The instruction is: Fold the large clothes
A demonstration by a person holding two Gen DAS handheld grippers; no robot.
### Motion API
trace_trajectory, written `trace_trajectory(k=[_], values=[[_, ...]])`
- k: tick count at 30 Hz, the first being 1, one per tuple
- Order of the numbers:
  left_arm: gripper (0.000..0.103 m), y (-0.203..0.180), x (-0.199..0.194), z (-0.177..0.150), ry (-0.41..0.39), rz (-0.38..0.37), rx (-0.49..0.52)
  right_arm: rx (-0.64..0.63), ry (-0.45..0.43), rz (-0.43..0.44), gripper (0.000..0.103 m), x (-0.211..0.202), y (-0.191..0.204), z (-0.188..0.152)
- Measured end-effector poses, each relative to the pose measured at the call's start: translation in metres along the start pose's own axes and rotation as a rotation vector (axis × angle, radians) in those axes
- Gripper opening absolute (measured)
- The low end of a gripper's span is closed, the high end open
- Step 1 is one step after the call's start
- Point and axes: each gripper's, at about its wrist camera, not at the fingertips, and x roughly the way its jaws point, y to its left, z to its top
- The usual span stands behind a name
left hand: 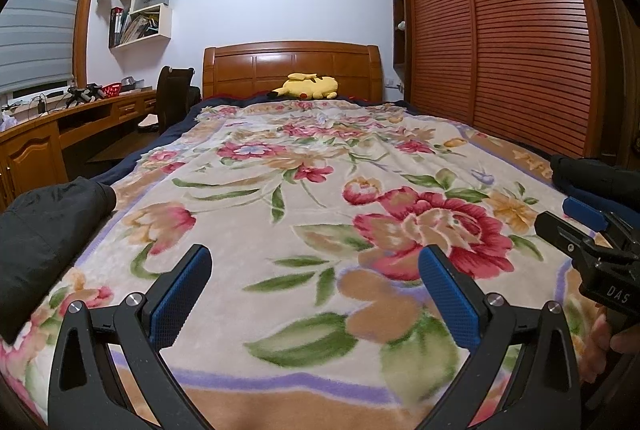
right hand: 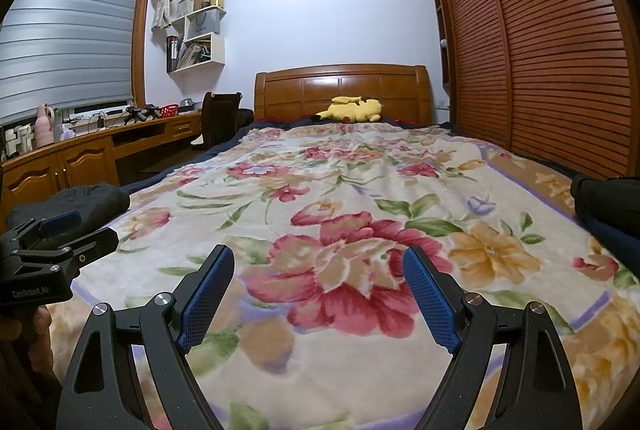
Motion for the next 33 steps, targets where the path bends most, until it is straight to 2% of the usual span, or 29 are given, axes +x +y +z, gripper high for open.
trace_trajectory(k=[33], values=[[0.103, 0.0027, -0.0043, -0.0020, -0.008, 0.018, -0.014, -0.005, -0.007, 0.004, 0.087, 0.0030, -0.0009, -0.0025]])
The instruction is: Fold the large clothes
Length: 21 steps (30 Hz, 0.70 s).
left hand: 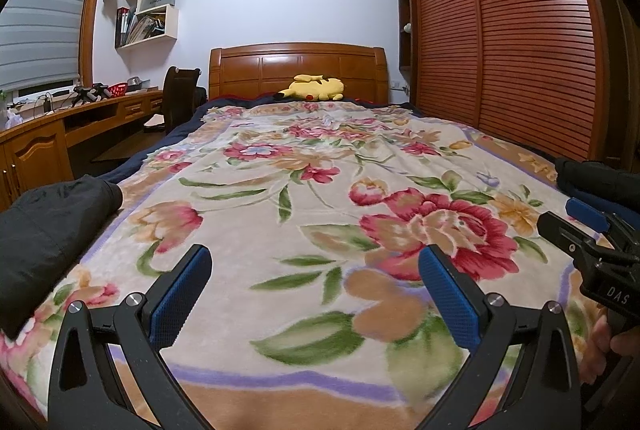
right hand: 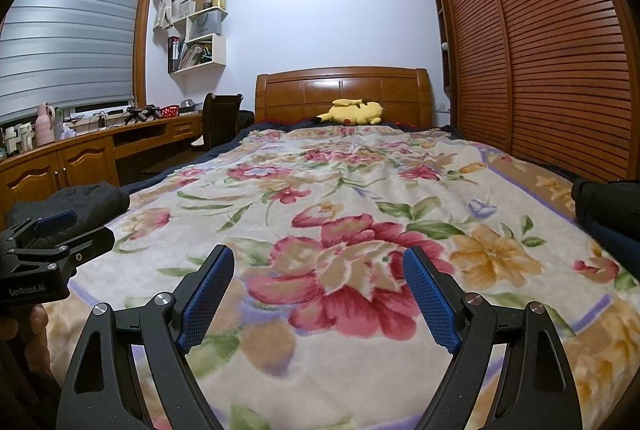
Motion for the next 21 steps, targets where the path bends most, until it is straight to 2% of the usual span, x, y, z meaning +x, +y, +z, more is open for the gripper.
trace_trajectory(k=[21], values=[[0.103, 0.0005, 0.0001, -0.0003, -0.001, -0.001, 0.000, -0.001, 0.000, 0.002, 0.087, 0.0016, -0.0011, -0.0003]])
